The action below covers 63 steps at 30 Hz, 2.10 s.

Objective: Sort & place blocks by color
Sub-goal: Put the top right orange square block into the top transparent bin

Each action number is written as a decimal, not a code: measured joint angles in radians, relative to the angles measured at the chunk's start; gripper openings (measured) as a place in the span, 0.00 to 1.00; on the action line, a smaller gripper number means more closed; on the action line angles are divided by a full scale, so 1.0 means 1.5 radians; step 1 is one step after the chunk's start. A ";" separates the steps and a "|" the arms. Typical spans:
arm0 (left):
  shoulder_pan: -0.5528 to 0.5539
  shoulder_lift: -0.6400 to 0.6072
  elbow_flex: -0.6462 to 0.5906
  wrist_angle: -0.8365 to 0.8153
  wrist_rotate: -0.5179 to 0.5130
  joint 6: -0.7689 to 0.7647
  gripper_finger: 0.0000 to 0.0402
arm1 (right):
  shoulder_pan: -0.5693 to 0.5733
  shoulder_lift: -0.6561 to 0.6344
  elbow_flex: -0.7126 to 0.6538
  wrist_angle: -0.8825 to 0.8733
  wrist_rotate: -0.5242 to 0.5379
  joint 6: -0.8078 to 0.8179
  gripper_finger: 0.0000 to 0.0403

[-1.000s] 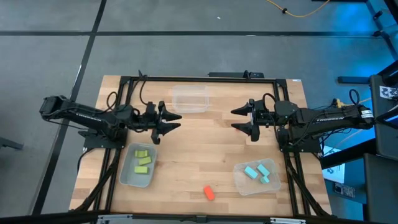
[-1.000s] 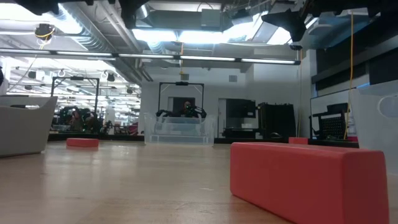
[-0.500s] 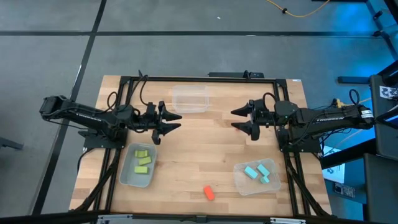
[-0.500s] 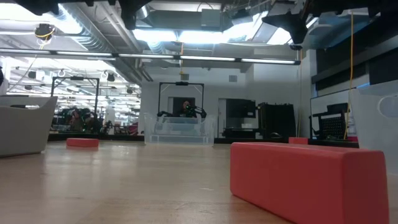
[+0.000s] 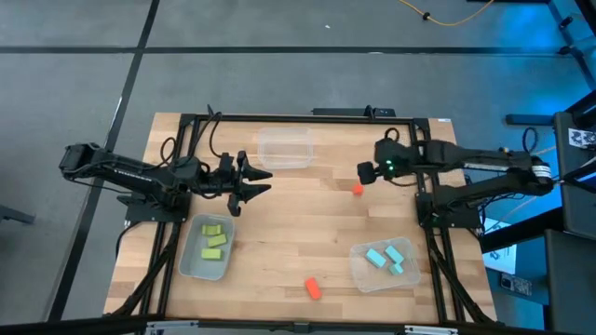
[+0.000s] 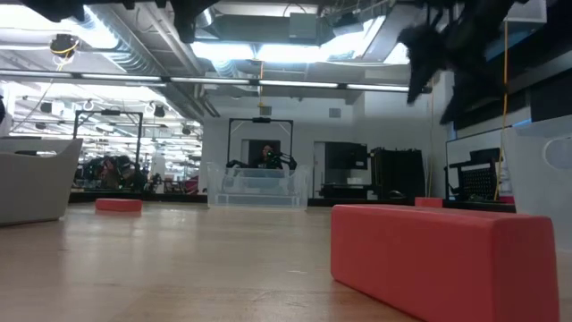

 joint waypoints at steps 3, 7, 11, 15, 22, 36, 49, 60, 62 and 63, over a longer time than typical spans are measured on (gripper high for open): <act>0.000 0.000 0.000 0.000 -0.008 0.000 0.42 | -0.012 0.048 -0.006 -0.010 0.000 0.015 0.85; 0.000 0.000 0.000 0.000 -0.019 0.000 0.42 | -0.013 0.117 -0.017 0.000 0.014 0.059 0.85; 0.000 0.000 0.000 0.000 -0.020 0.000 0.42 | -0.013 0.178 -0.022 0.022 0.040 0.082 0.85; 0.000 0.000 0.000 0.000 -0.020 0.000 0.42 | -0.012 0.228 -0.022 0.022 0.052 0.094 0.85; 0.000 0.000 0.000 0.000 -0.020 0.000 0.42 | 0.000 0.299 -0.022 0.044 0.063 0.169 0.85; 0.000 0.000 0.000 0.000 -0.019 0.000 0.42 | 0.041 0.393 -0.022 0.072 0.080 0.271 0.85; 0.000 0.000 0.000 0.000 -0.019 0.000 0.42 | 0.041 0.396 -0.023 0.082 0.095 0.276 0.56; 0.000 0.000 0.000 0.000 -0.019 0.000 0.42 | 0.041 0.395 -0.022 0.081 0.087 0.275 0.34; 0.000 0.000 0.000 0.000 -0.019 0.000 0.42 | 0.041 0.395 -0.022 0.081 0.084 0.274 0.34; 0.000 0.000 0.000 0.000 -0.019 0.000 0.42 | 0.041 0.395 -0.022 0.081 0.083 0.273 0.35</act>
